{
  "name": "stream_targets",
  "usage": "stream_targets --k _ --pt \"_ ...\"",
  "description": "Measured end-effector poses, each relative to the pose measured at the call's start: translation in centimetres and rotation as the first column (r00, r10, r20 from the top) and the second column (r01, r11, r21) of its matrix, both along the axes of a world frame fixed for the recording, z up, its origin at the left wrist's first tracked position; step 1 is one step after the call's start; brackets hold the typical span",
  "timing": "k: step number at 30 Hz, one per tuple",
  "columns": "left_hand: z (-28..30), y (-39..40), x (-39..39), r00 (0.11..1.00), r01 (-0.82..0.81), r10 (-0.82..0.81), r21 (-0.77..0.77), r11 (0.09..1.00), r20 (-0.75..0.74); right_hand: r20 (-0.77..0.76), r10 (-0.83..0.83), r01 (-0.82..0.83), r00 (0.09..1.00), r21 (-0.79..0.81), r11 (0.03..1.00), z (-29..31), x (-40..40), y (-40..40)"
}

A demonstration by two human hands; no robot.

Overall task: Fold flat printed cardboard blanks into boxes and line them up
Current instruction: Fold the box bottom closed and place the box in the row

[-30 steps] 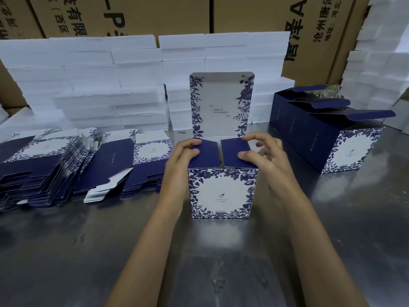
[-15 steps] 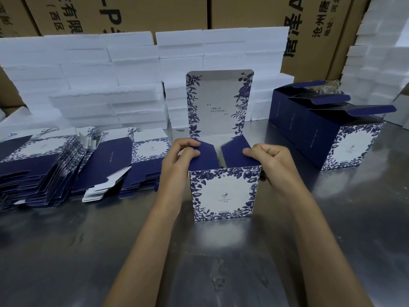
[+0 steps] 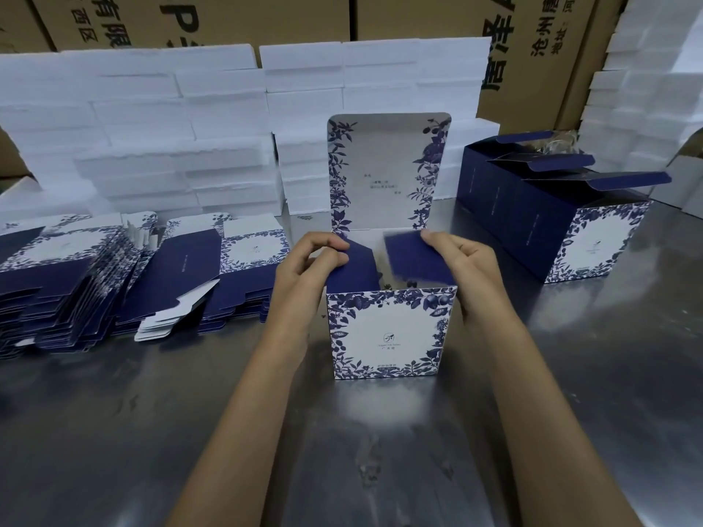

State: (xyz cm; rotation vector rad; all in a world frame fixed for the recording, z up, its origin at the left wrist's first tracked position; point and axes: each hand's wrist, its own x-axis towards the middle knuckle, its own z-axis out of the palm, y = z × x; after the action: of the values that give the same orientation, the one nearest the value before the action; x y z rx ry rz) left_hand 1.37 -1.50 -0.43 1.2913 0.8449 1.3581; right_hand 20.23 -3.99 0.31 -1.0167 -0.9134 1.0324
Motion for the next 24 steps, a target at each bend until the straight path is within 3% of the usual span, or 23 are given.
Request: stream_targets --k 7,11,14,19,24 --pt "0.1 -0.1 0.0 1.0 -0.005 0.005 -0.011 1.0 -0.001 -0.01 -0.016 0.016 1.0 -0.017 1.0 -0.4 0.0 0.3" --pt "0.0 0.1 0.1 0.995 -0.054 0.058 -0.048 0.997 0.081 0.034 -0.09 0.09 0.995 -0.003 0.996 -0.7 0.2 0.9" --pt "0.0 0.2 0.2 0.99 -0.082 0.088 -0.058 0.995 0.106 0.048 -0.015 0.016 0.999 -0.017 1.0 -0.5 0.3 1.5" --pt "0.2 0.1 0.2 0.996 -0.086 0.086 0.003 0.996 0.027 -0.173 0.214 -0.197 0.961 0.109 0.974 -0.5 0.2 0.7" --pt "0.1 0.3 0.4 0.994 -0.092 0.092 -0.006 0.996 0.051 -0.251 0.137 -0.112 0.958 0.111 0.987 -0.5 -0.2 0.6"
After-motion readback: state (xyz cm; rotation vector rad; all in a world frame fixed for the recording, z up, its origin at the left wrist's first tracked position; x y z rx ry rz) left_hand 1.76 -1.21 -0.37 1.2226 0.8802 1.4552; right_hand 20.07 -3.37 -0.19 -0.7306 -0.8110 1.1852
